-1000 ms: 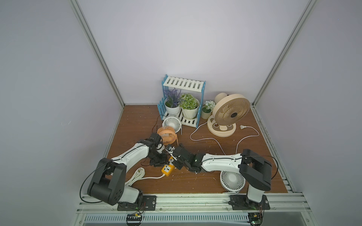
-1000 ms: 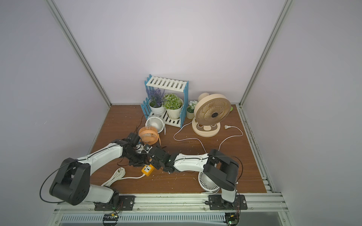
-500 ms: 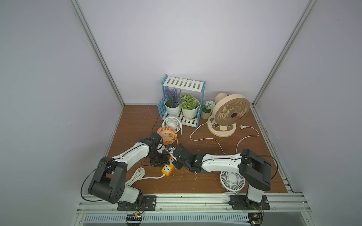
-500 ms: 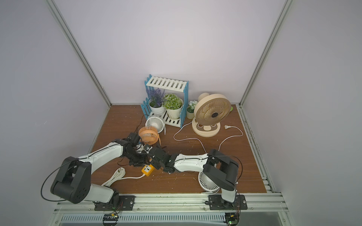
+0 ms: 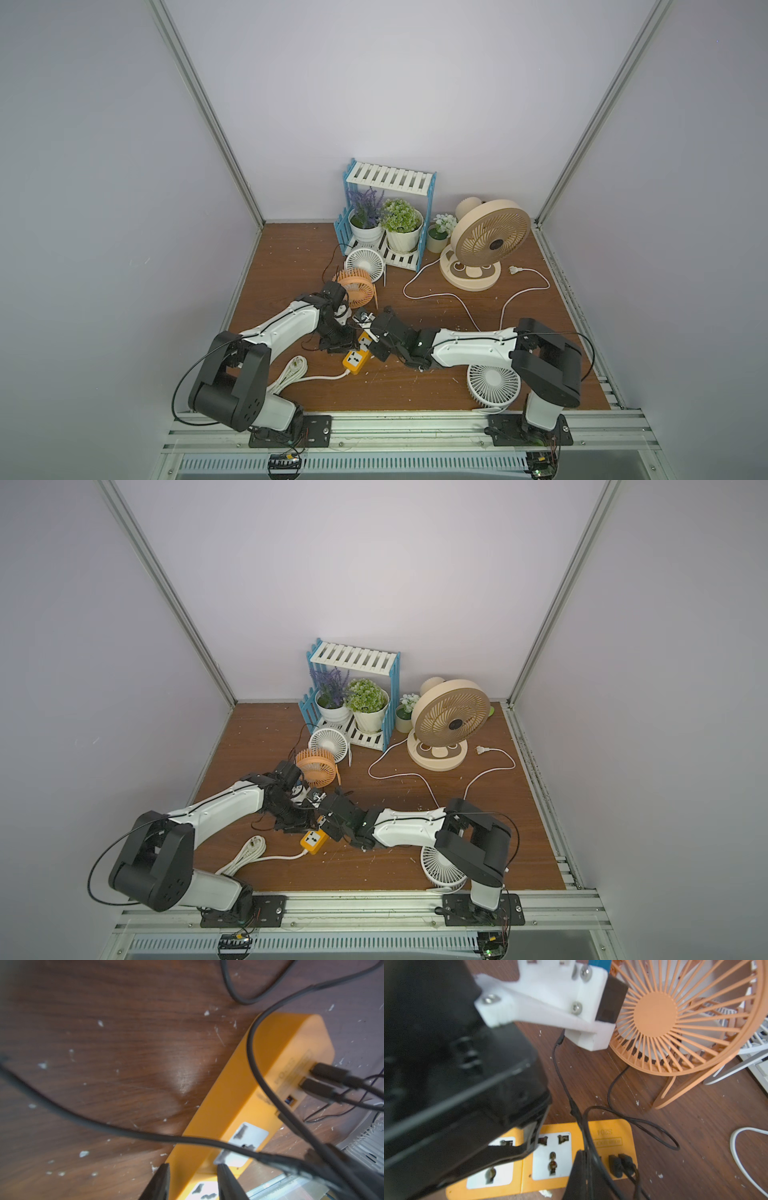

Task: Unplug the desk fan from the power strip
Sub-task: Remove the plug from the socket.

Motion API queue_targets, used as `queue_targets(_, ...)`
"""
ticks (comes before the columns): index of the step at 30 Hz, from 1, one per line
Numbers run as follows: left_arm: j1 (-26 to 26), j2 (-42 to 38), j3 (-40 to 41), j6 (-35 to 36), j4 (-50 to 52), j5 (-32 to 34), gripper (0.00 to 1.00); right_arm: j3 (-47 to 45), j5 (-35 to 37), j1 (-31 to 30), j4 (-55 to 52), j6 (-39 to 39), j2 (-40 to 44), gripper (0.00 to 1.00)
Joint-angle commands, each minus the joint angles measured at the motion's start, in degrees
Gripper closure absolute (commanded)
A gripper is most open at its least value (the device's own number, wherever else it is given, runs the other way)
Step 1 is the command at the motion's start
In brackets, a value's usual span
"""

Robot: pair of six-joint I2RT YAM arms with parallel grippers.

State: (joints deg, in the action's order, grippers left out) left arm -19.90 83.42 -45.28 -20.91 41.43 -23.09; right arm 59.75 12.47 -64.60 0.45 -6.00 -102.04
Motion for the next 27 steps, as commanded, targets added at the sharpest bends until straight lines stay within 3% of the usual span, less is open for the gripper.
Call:
queue_targets(1, -0.93, 2.51, 1.59, 0.53, 2.5, 5.03, 0.59, -0.31, -1.22, -0.25, 3.89, 0.01, 2.9, 1.0)
queue_targets(17, -1.54, 1.66, 0.95, 0.58, 2.83, 6.26, 0.55, 0.25, -2.93, -0.26, 7.5, -0.74, 5.89, 1.0)
queue_targets(23, -1.01, -15.61, 2.67, -2.8, -2.14, 6.42, 0.46, 4.63, -2.23, -0.02, 7.02, -3.71, 3.93, 1.0)
queue_targets(27, -0.75, -25.14, 1.34, -6.57, -0.28, 10.04, 0.46, 10.2, -2.35, 0.25, 2.86, -4.72, 1.18, 1.0)
